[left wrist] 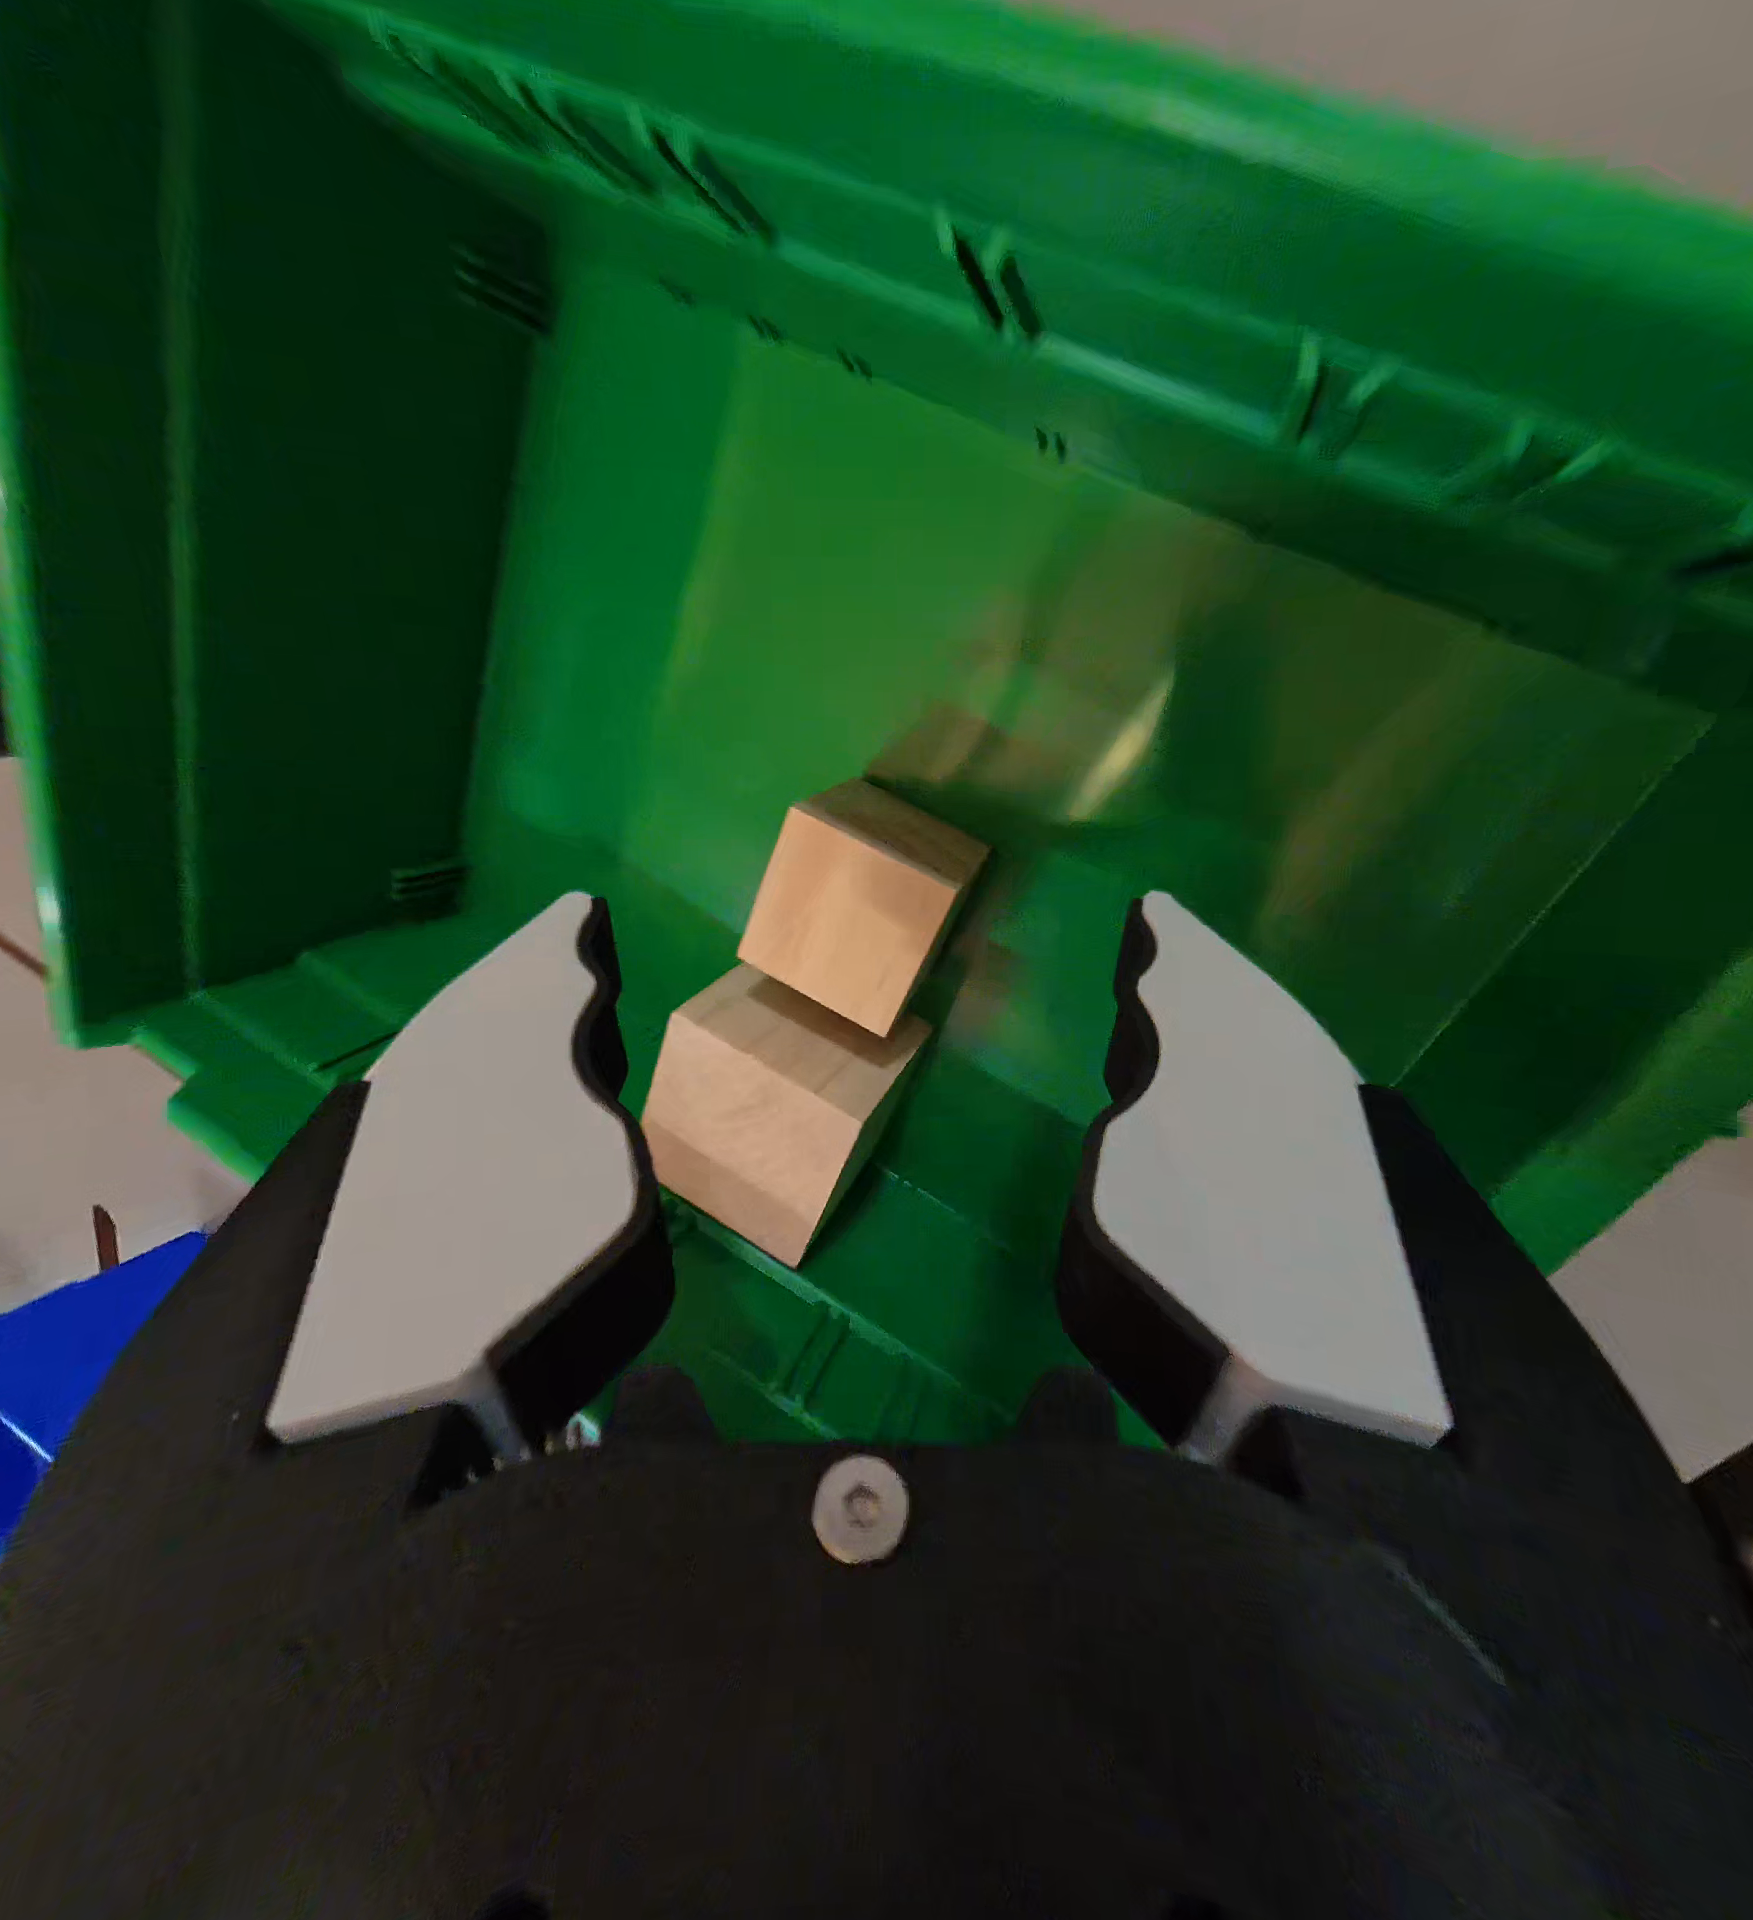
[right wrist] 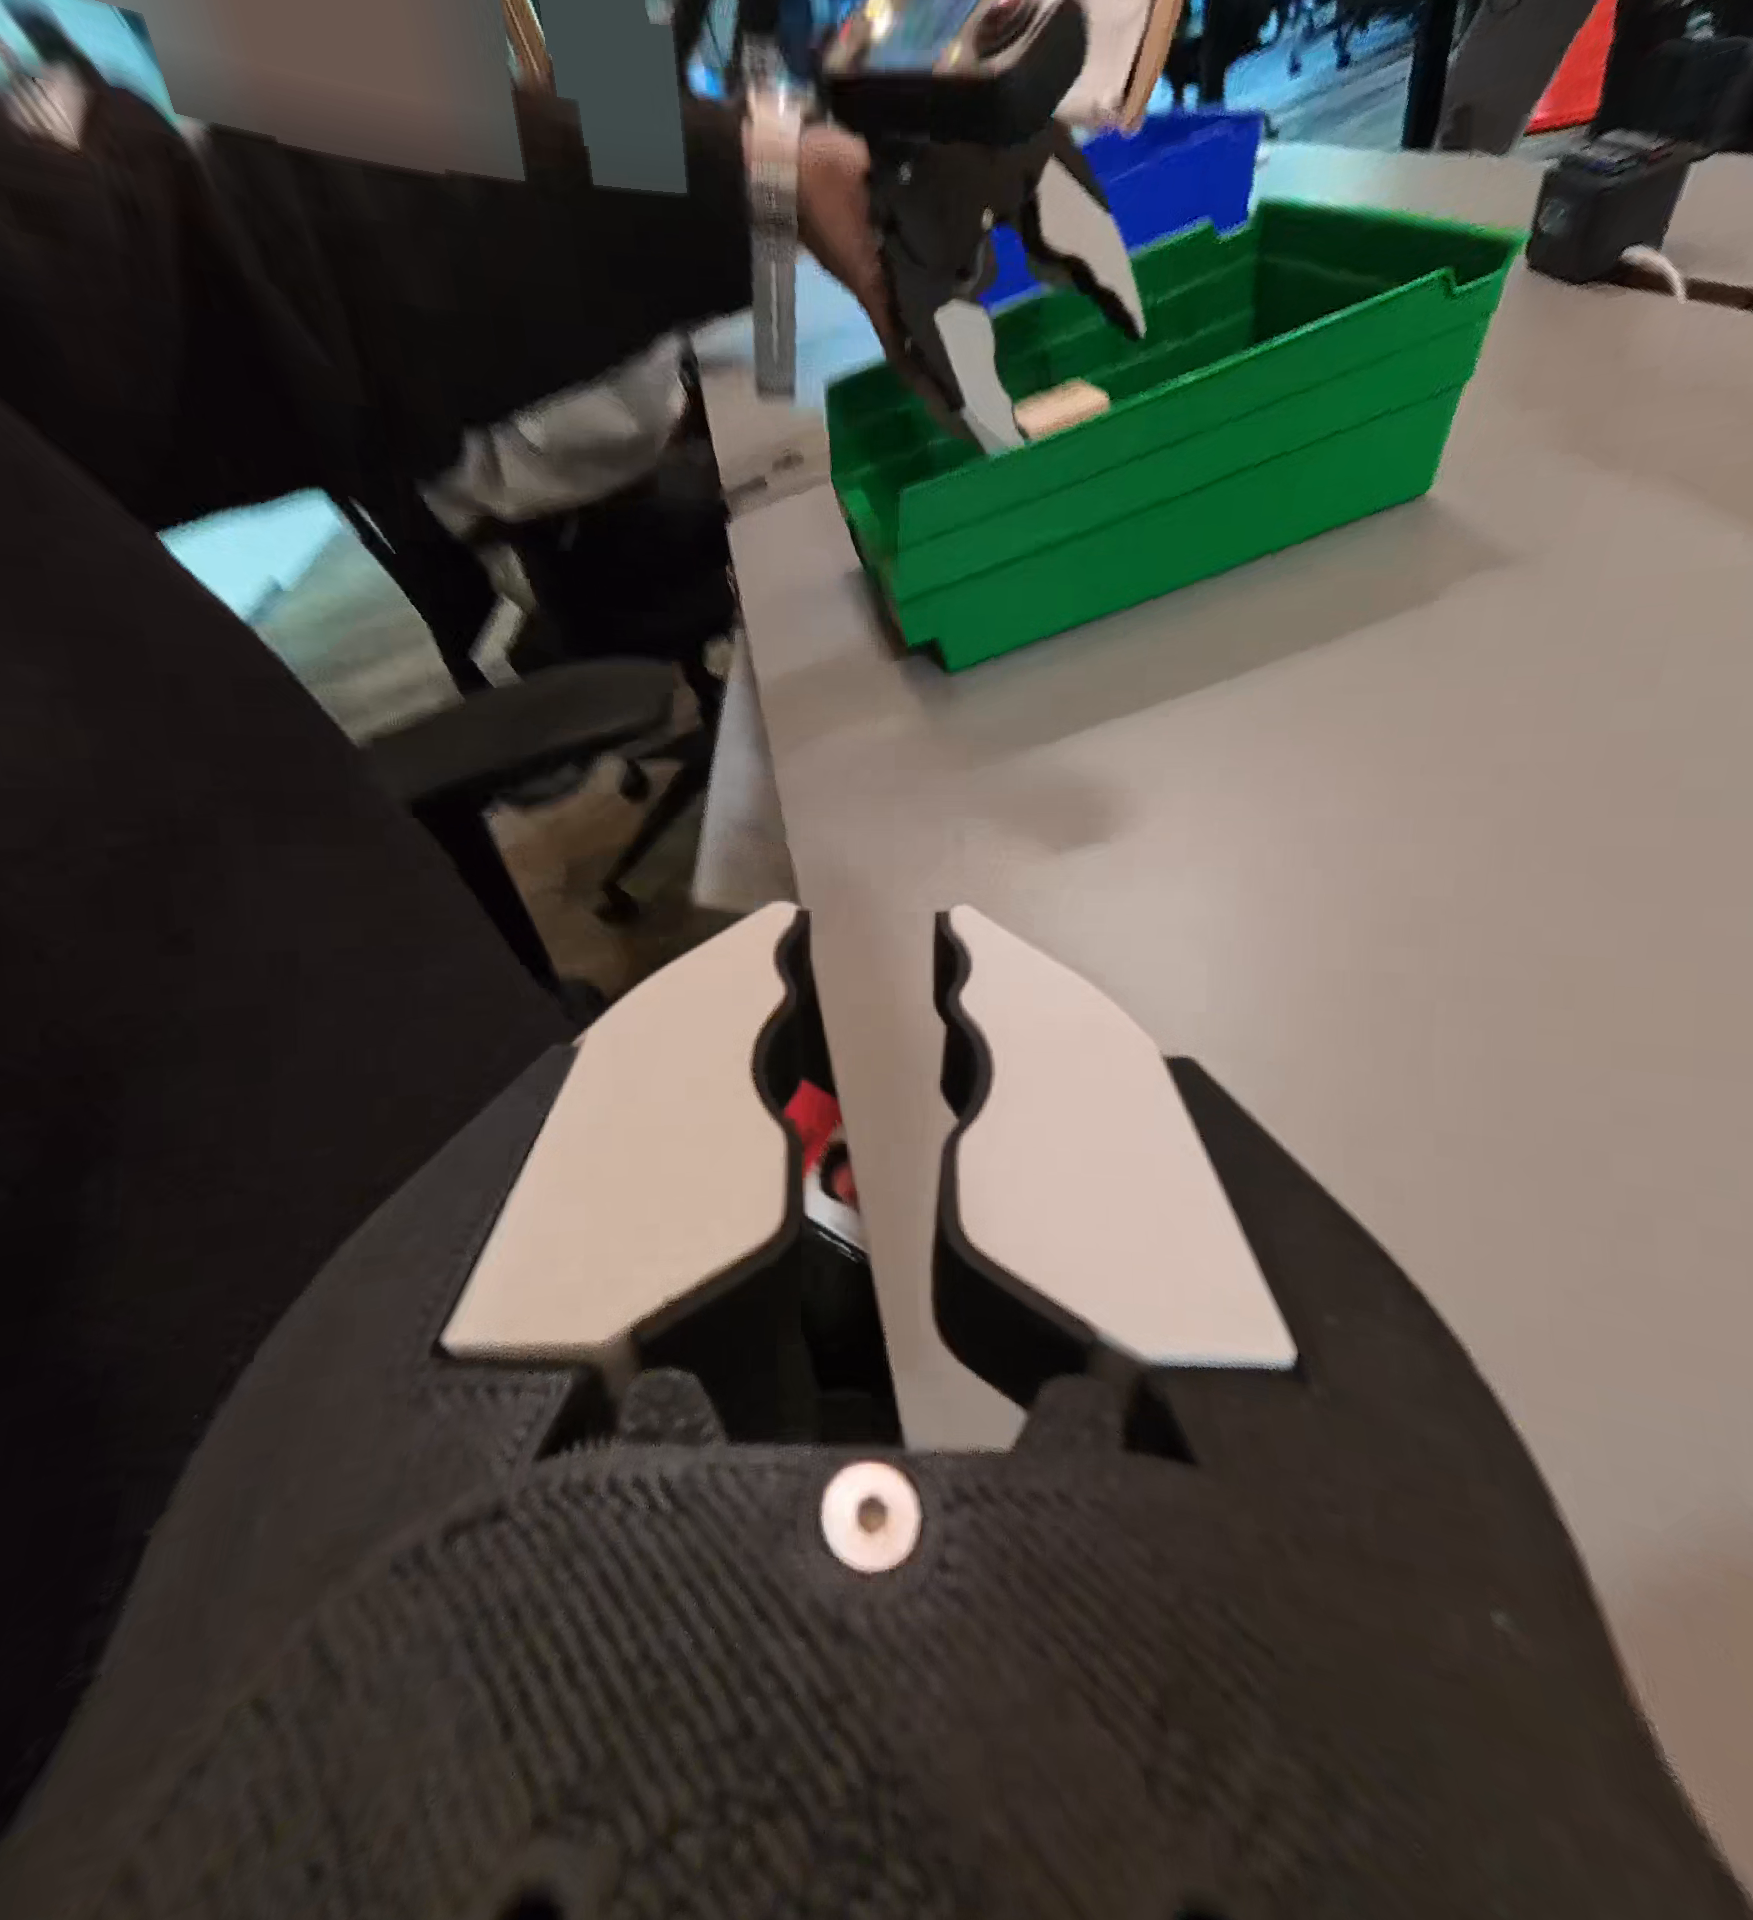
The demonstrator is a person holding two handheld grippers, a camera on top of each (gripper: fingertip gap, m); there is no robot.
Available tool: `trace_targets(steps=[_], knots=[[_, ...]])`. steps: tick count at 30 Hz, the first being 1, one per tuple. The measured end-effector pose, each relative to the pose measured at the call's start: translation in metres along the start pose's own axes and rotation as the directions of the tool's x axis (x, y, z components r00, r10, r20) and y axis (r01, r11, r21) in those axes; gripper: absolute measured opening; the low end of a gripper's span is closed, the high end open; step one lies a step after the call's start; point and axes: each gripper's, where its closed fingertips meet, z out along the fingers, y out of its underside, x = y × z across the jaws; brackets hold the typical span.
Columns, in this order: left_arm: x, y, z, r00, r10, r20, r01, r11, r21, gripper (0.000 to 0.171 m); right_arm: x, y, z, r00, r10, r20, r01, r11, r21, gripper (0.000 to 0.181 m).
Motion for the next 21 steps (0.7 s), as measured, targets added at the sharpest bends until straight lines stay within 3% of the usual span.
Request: trace_targets(steps=[4, 10, 16, 19, 21], knots=[[0.008, 0.016, 0.026, 0.995, 0.07, -0.074, -0.078, 0.991, -0.107, 0.09, -0.003, 0.022, 0.013, 0.988, -0.149, -0.041, 0.143, 0.981, -0.135, 0.023], [0.004, 0.014, 0.032, 0.989, 0.077, -0.125, -0.091, 0.99, -0.109, 0.081, -0.013, 0.047, 0.032, 0.987, -0.16, 0.004, 0.157, 0.963, -0.221, 0.023], [0.003, 0.016, 0.038, 0.981, 0.082, -0.175, -0.11, 0.981, -0.157, 0.071, -0.017, 0.057, 0.038, 0.988, -0.152, 0.02, 0.153, 0.956, -0.249, 0.022], [0.003, 0.016, 0.039, 0.979, 0.105, -0.175, -0.135, 0.976, -0.169, 0.049, -0.019, 0.056, 0.037, 0.986, -0.169, 0.012, 0.166, 0.953, -0.254, 0.022], [0.002, 0.014, 0.034, 0.979, 0.096, -0.179, -0.127, 0.976, -0.174, 0.049, -0.021, 0.053, 0.037, 0.985, -0.172, 0.012, 0.17, 0.955, -0.242, 0.021]])
